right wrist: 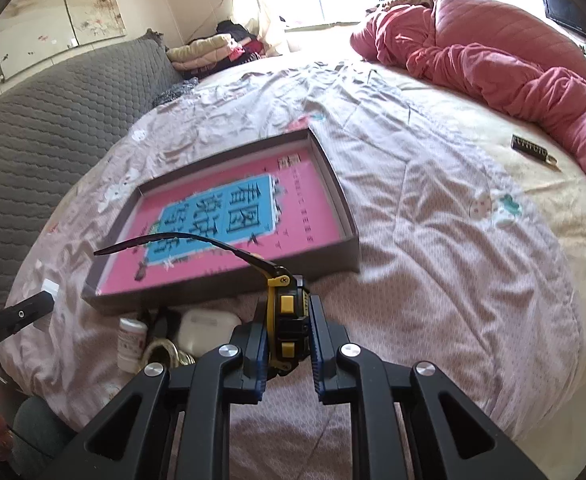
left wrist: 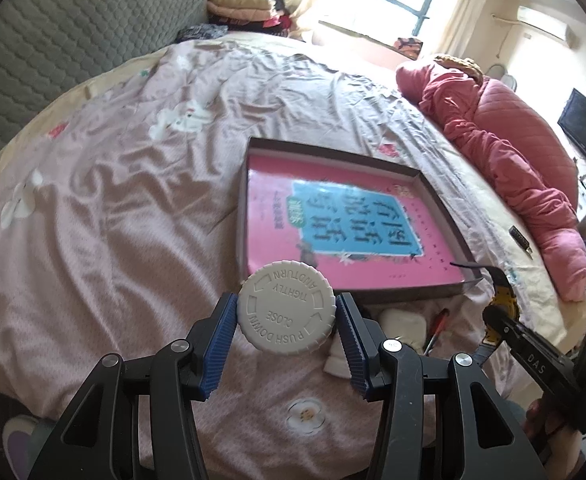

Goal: Organize rigid objects
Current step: 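Grasp and lift the white lid with left tool while right tool grasps and lifts the tape measure, then carry the lid over the box with left tool while right tool lowers the tape measure into the box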

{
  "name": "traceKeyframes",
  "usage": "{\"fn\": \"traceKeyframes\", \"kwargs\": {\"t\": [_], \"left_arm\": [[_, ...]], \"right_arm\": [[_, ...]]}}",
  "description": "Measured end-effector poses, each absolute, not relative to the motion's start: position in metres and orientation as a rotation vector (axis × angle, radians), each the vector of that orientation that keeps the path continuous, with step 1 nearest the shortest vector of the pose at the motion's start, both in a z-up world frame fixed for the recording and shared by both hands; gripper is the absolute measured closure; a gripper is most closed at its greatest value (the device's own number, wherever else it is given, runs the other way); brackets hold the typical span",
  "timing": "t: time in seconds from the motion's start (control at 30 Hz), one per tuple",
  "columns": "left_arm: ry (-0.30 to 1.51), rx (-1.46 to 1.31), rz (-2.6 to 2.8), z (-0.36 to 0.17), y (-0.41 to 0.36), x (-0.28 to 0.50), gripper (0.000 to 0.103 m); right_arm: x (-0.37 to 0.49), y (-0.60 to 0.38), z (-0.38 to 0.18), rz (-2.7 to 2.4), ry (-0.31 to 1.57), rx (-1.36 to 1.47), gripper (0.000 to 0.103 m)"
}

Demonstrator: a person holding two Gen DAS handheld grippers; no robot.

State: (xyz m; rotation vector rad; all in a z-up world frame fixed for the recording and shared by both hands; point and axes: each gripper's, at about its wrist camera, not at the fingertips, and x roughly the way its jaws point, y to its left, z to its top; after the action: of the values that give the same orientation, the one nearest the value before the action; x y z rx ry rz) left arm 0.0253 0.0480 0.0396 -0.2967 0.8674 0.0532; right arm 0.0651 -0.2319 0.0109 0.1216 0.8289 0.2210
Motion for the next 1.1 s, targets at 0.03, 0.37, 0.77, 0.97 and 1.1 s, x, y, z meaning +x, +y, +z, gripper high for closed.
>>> {"fn": "traceKeyframes", "kwargs": {"t": [0.03,0.37,0.77,0.97,1.1], "left_arm": [[0.866,-0.294,0.05,0.04,0.046,0.028,0.051],[0.895,-0.263,0.043,0.03,0.033,0.072,0.051],[0.954,-0.241,0.058,0.001,0.031,0.119,0.051],[0.996,-0.228,0.059,-0.015,0.031,0.136,0.051],[1.01,-0.223,0.051,-0.021,0.028,0.141,0.051]], "right_arm": [[0.066,-0.231,0.013,0.222,0.823,0.123,0.085],[0.1,-0.226,0.029,0.2,0.796,0.14,0.085],[0.15,-0.214,0.022,0.174,0.829,0.146,0.085],[0.165,-0.206,0.01,0.161,0.86,0.109,0.085],[0.171,-0.2,-0.001,0.134,0.895,0.049,0.085]]}}
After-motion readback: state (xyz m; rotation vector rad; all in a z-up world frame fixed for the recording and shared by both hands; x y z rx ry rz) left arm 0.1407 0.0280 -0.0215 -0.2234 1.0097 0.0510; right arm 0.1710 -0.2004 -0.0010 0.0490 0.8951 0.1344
